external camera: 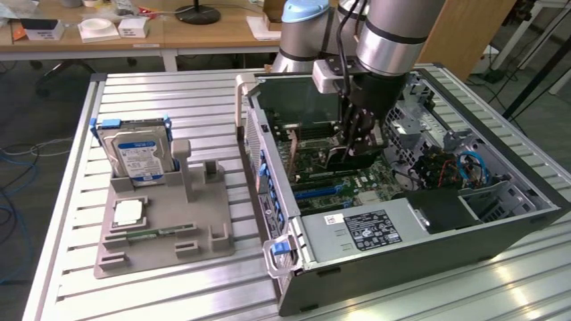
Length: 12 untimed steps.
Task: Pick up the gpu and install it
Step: 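Insert the gpu into the slot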
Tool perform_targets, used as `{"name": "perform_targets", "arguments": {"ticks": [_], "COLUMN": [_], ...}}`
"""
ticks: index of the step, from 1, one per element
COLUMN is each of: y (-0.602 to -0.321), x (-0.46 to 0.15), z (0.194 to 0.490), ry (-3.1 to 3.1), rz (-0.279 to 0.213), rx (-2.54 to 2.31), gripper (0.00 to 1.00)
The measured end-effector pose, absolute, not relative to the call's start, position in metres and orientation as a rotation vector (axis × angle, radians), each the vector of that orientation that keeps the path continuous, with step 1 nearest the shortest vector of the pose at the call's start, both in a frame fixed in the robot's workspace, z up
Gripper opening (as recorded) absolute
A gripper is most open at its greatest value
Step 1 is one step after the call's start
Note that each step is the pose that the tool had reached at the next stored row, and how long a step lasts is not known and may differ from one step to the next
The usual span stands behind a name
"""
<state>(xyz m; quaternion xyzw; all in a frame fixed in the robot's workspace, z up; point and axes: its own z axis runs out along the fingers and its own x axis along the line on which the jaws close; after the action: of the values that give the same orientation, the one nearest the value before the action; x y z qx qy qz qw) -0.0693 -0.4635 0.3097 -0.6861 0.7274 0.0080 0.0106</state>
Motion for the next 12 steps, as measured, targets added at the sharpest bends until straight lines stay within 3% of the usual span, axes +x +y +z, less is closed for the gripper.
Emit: {"name": "perform_targets", "arguments": {"ticks": [12], "y": [-0.465], "x": [-0.072], "z": [0.289], "ry": [2.27], "rz": [0.023], "rx": [-2.141], "gripper": [0.26]}}
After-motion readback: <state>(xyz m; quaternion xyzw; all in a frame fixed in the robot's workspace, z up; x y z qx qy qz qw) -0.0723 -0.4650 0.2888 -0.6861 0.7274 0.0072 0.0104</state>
